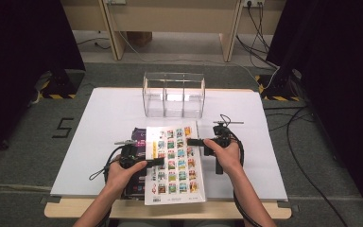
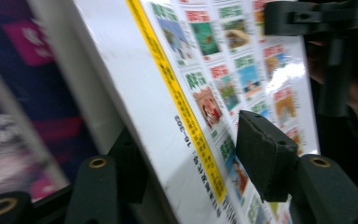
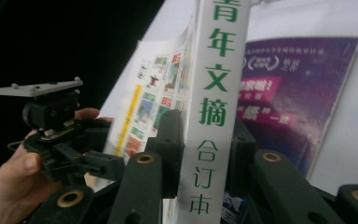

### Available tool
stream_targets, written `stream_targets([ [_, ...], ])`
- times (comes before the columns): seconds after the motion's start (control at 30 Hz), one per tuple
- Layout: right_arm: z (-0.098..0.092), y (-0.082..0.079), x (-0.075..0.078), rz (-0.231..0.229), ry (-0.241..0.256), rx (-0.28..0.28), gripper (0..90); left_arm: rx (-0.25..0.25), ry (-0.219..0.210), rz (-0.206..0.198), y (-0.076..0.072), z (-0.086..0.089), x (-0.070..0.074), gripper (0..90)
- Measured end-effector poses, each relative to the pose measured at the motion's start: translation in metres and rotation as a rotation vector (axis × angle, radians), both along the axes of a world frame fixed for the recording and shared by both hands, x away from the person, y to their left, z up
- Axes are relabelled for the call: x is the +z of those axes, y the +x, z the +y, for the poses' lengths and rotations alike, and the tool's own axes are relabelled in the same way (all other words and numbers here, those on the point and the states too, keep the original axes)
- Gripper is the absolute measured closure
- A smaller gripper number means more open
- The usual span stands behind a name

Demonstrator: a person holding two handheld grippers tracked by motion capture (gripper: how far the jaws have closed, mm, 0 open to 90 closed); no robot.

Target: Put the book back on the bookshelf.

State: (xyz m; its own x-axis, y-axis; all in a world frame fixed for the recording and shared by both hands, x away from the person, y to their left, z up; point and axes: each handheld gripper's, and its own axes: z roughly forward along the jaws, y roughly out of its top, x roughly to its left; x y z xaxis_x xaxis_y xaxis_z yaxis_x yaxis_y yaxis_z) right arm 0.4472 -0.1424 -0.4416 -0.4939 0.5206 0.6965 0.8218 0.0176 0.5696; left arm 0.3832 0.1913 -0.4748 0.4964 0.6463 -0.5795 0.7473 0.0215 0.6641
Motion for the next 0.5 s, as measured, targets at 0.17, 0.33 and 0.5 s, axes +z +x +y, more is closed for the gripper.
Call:
stream_targets([
  [0.17,-0.006,-0.005,0.018,-0.049,0.008,-0.02,74.0,0.053,-0.011,-0.026,-0.003,0.018,0.005,44.7],
  [0.33,-0.012,-0.009,0.029,-0.089,0.026,-0.038,74.2,0.054,-0.023,-0.034,-0.009,0.023,-0.001,44.7],
  [0.5,-0.016,-0.014,0.041,-0.137,0.029,-0.057,74.2,0.072,-0.039,-0.059,-0.014,0.025,-0.002,44.7],
])
